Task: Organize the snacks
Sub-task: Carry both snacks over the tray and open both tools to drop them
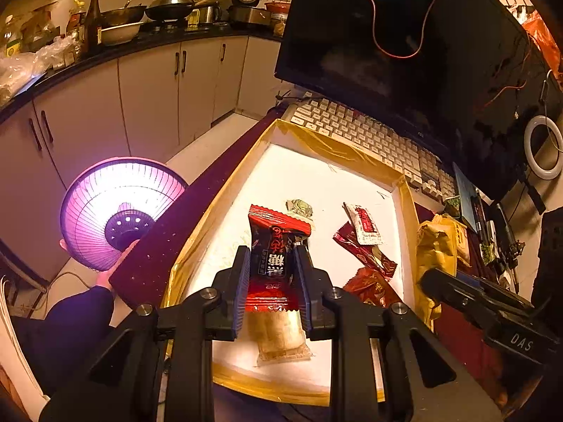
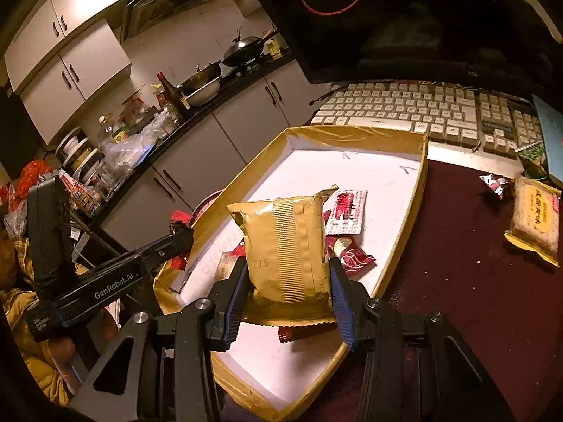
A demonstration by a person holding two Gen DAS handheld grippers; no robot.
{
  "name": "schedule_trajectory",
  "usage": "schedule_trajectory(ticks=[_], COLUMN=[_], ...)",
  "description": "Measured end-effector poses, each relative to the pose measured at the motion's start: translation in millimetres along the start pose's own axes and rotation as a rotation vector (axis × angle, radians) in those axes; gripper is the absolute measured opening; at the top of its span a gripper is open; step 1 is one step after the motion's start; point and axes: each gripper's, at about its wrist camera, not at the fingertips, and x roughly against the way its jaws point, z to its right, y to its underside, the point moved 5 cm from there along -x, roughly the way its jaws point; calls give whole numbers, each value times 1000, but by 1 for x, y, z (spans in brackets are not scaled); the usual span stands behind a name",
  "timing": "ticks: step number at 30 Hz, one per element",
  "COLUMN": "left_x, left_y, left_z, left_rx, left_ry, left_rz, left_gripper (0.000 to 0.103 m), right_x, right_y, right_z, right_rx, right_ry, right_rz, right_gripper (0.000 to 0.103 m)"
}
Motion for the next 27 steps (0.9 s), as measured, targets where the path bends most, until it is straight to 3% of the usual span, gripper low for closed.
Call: schedule_trajectory(ticks=[7,14,20,24,27], left_x=[-7,-28,-50,-62,-66], left_y=[-11,-23,-16,-7,-2], left_z=[-7,-14,-9,-4,-3], left_rx=[10,-9,-63,-100,-111], left_ry=[-17,-45,-97,-131,-110], left_rz=[-6,-37,-84,-128,-139], left_gripper=[22,22,22,22,25], right_x=[-16,-56,-81,-81,-81], right_y=[-7,-21,-23,-23,-21], right_z=[-4,-11,-13,-13,-12], right_rx=[17,58,77,103,92], right_ry=[2,46,80,158,158], right_rz=[-13,-66,-108,-114,-120], right_gripper=[45,45,45,48,49])
